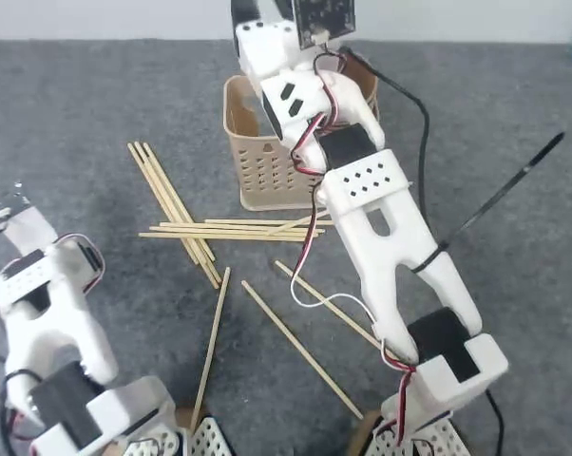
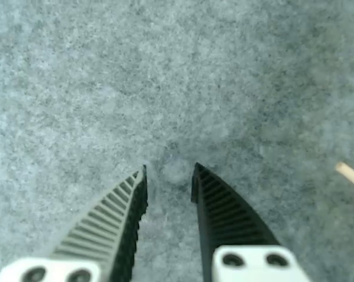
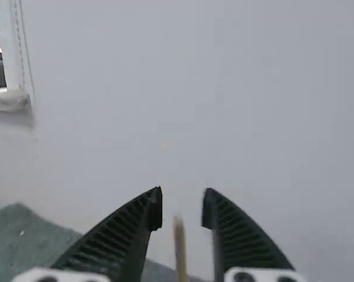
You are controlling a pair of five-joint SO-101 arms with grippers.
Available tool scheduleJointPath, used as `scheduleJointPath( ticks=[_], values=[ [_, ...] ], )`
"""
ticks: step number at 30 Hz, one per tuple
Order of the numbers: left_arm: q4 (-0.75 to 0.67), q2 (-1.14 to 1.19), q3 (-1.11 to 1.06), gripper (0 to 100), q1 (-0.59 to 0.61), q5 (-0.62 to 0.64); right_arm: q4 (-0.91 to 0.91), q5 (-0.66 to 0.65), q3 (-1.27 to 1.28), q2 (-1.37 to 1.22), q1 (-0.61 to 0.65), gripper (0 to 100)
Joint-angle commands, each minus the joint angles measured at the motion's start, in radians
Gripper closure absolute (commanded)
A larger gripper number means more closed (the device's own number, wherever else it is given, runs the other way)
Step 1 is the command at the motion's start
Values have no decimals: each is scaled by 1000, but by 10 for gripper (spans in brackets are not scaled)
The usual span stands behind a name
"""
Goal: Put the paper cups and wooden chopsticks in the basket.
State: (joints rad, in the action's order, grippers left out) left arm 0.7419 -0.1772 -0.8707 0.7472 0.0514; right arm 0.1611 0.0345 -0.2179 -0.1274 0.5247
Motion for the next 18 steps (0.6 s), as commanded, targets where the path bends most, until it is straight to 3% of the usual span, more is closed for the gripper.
scheduleJointPath(
  ticks=[1,5,8,12,18],
  values=[
    [3,-3,44,876,-17,-12,81,14,-66,21,-13,753],
    [3,-3,44,876,-15,-12,110,14,-61,93,-13,766],
    [3,-3,44,876,-15,-12,252,14,-64,194,-10,850],
    [3,-3,44,876,-15,-12,605,25,-63,366,-5,991],
    [3,-3,44,876,-18,-14,1194,130,-61,544,-15,958]
  ],
)
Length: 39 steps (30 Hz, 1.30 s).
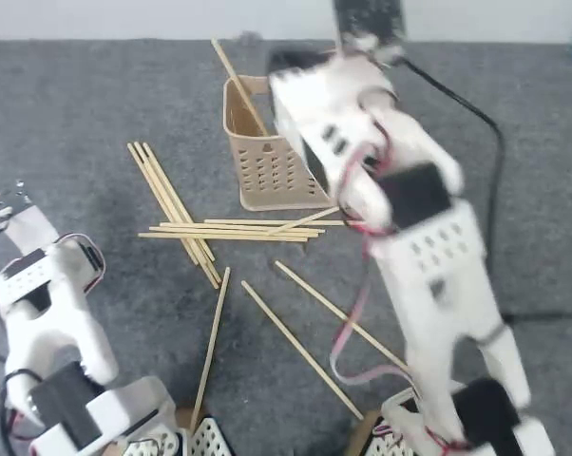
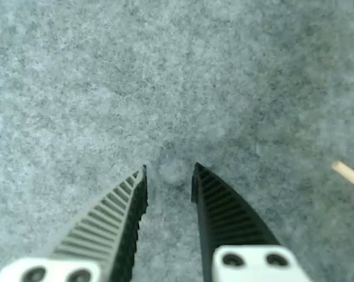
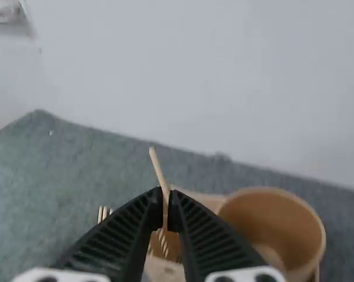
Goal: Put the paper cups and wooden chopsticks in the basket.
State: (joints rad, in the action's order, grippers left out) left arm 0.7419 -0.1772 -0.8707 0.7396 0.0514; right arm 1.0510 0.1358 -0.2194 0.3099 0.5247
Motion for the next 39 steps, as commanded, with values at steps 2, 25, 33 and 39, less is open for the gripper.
scheduleJointPath(
  ticks=[2,25,33,39],
  values=[
    [3,-3,42,876,-12,-14,475,11,-60,114,-24,958],
    [-74,-244,-170,881,-117,-121,372,-138,824,113,36,954],
    [-69,-253,-196,882,-178,-221,159,-135,1000,113,85,955],
    [-51,-253,-200,882,-181,-226,38,-133,1083,111,87,954]
  ],
)
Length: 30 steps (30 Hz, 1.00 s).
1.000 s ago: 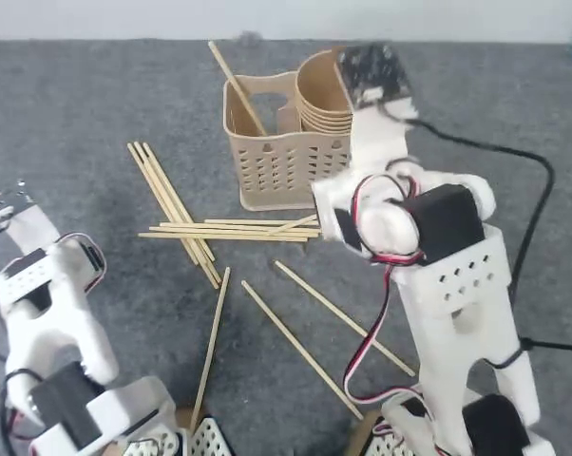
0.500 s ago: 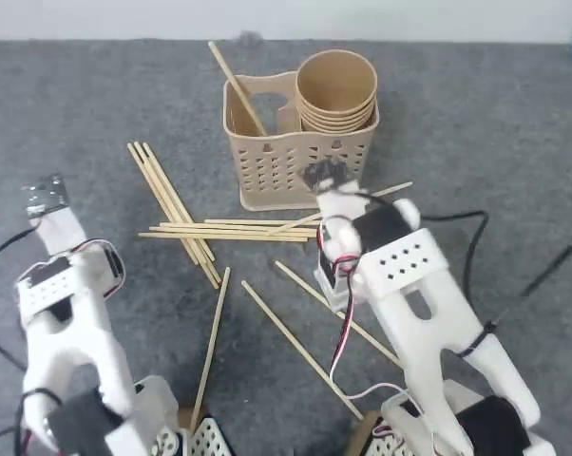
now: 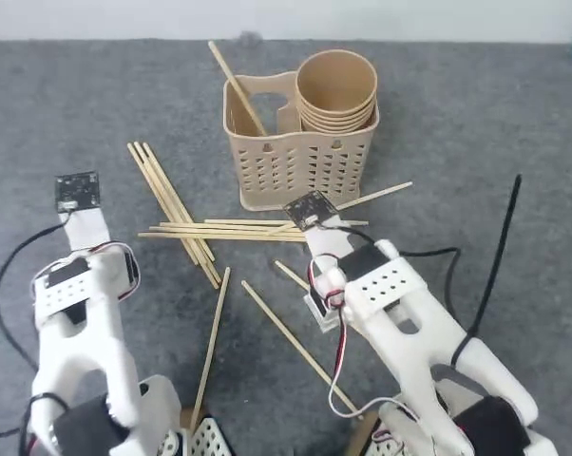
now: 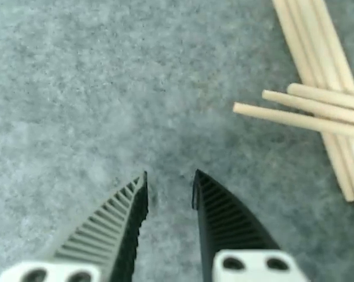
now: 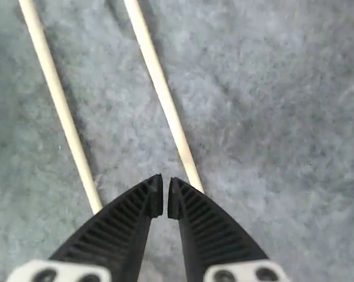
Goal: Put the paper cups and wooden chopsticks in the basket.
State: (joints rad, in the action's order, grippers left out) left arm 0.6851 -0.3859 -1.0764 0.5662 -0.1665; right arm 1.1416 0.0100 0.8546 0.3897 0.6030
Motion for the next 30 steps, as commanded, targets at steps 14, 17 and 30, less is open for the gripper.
scheduleJointPath(
  ticks=[14,17,30],
  values=[
    [12,-44,13,879,43,0,-211,-9,-141,-317,205,954],
    [11,-44,13,879,43,0,-211,-9,-247,-446,209,954],
    [-3,-37,24,878,37,2,-245,-9,-433,-501,211,957]
  ],
)
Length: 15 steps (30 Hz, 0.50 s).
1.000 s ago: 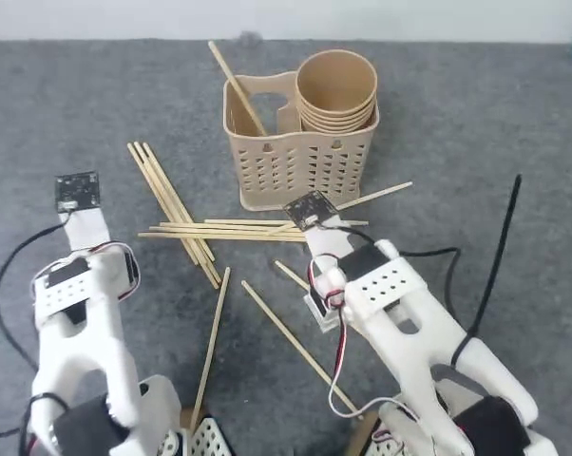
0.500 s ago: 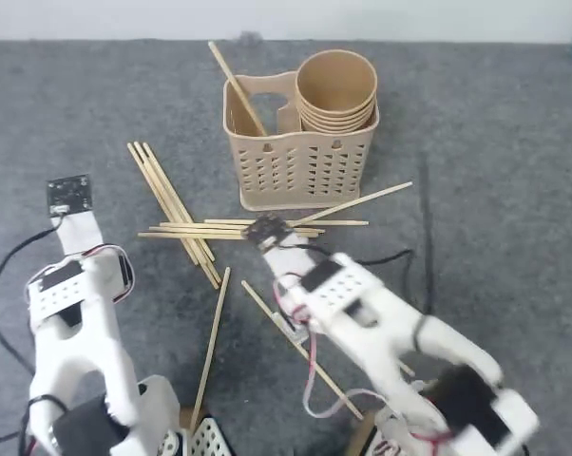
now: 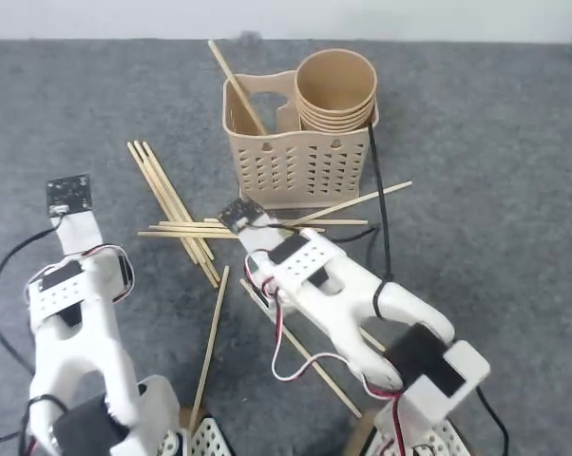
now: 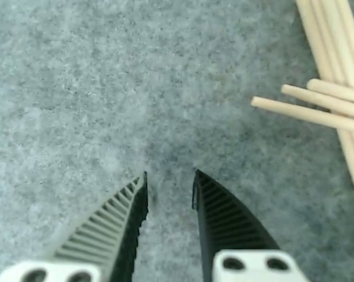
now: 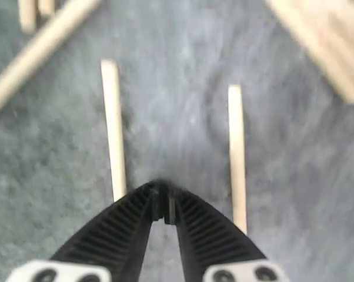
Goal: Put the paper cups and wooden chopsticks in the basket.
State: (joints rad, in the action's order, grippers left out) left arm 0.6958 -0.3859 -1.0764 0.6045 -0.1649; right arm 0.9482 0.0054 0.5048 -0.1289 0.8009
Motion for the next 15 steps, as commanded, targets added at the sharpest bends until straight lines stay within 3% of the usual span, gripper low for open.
scheduleJointPath(
  ticks=[1,11,15],
  values=[
    [-14,-37,24,878,-2,0,-68,-5,-74,18,12,955],
    [-14,-43,24,878,-3,2,-251,-5,32,18,48,950],
    [-14,-43,24,877,-3,2,-243,-5,32,18,45,869]
  ],
)
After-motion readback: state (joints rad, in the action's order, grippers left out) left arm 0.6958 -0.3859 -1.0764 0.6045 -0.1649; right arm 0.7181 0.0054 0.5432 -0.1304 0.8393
